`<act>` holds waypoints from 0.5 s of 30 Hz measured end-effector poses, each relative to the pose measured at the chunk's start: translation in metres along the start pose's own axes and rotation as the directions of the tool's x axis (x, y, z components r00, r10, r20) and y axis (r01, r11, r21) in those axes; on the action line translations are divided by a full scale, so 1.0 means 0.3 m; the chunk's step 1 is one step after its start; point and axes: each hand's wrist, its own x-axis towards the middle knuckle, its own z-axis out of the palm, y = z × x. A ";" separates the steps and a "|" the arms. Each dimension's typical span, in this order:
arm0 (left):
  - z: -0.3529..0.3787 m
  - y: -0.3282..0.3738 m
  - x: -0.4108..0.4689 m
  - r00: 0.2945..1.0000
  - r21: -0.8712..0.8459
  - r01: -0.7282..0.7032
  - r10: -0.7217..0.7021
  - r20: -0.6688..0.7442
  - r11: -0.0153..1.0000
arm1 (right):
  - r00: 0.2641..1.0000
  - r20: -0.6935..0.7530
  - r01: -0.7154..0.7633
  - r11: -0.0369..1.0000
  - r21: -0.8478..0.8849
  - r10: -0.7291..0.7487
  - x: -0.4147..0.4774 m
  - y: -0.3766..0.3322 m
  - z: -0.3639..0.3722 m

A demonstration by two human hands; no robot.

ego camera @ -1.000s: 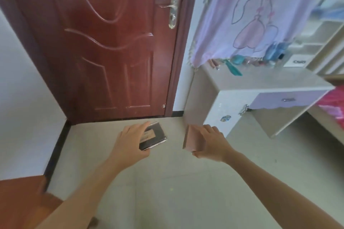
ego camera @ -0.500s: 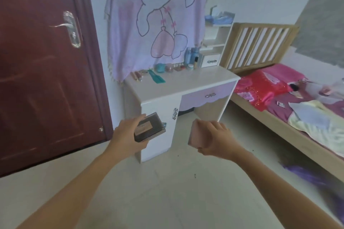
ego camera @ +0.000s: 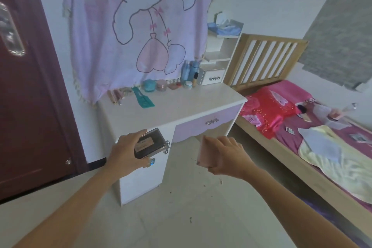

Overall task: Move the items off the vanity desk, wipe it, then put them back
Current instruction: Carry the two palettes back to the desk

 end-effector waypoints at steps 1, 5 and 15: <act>0.006 -0.015 0.050 1.000 0.006 0.011 -0.011 -0.006 1.000 | 1.000 0.000 -0.004 1.000 0.013 0.004 0.047 0.019 0.006; 0.053 -0.052 0.217 0.999 0.029 0.042 -0.042 -0.015 0.999 | 0.999 0.026 -0.028 0.998 0.062 0.027 0.188 0.110 0.054; 0.383 0.073 0.575 0.999 0.012 0.032 -0.032 0.034 0.999 | 0.997 0.074 -0.007 0.998 0.062 0.002 0.490 0.531 0.108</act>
